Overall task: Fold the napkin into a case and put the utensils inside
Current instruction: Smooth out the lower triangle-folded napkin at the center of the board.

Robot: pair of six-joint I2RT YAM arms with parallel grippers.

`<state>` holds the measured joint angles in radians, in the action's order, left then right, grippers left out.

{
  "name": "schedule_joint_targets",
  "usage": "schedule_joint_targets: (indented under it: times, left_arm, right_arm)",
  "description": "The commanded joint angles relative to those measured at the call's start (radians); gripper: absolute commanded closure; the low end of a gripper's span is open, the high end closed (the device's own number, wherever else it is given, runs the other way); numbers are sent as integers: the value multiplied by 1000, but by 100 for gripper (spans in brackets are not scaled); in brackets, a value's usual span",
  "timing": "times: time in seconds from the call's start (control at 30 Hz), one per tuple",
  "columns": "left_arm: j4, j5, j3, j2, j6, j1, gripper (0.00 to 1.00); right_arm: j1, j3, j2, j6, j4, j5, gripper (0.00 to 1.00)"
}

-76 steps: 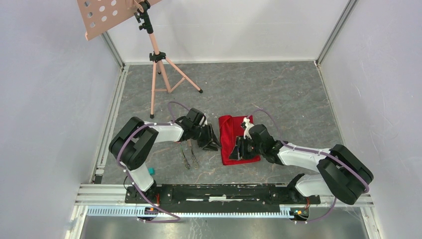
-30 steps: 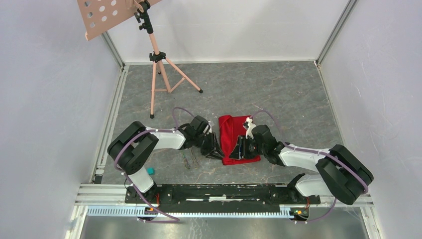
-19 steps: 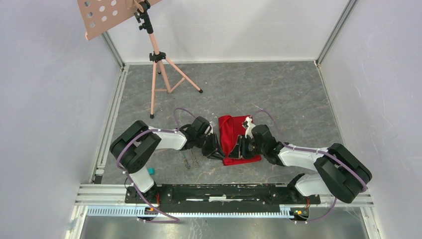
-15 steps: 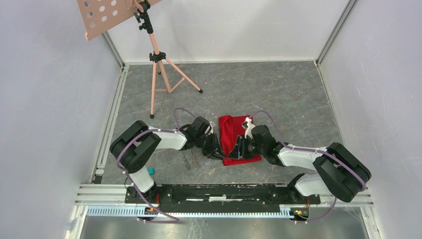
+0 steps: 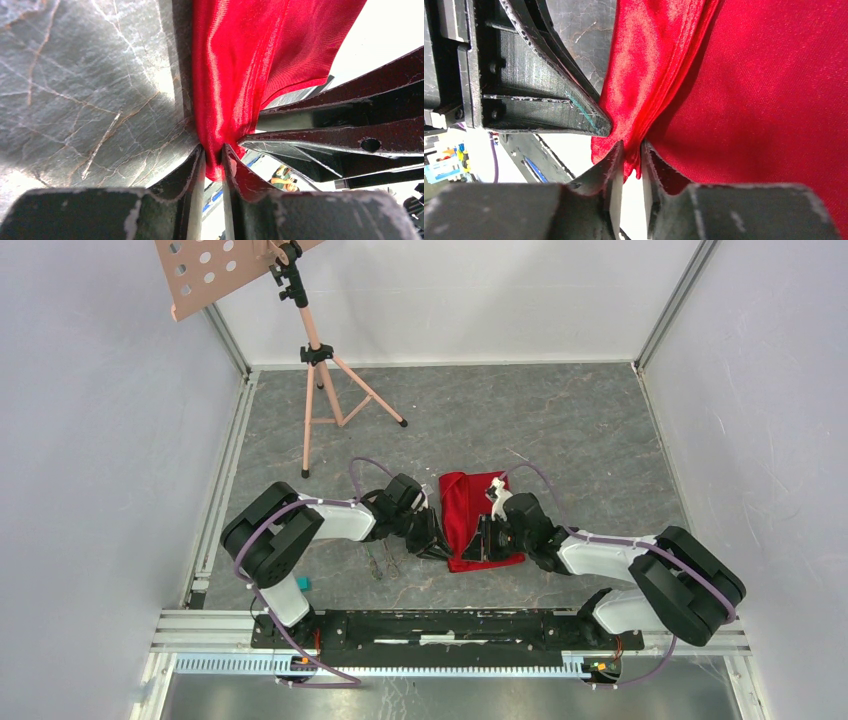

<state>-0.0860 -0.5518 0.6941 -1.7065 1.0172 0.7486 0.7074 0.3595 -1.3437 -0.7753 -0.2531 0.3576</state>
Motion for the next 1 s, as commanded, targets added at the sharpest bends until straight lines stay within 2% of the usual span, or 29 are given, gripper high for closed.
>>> schedule_joint_targets:
  times: [0.0,0.13,0.27,0.4,0.67,0.97]
  left_arm:
    - [-42,-9,5,11,31,6,76]
    - [28,4,30,28,-5,3,74]
    - [61,4,56,56,-24,-1,69]
    - [74,-2,81,71,-37,-8,66]
    - [66,-26,145,25,-32,-84,70]
    - [59,-85,301,-65,-12,-209,74]
  right_arm:
    - [7,9,-12,22,-18,-3,80]
    - [-1,73,10,117,124,-65,100]
    - [-25,105,24,178,201,-80,100]
    - [-53,77,35,176,197,-69,100]
    - [-57,77,77,185,233,-126,100]
    - [-57,37,79,162,189,-98,100]
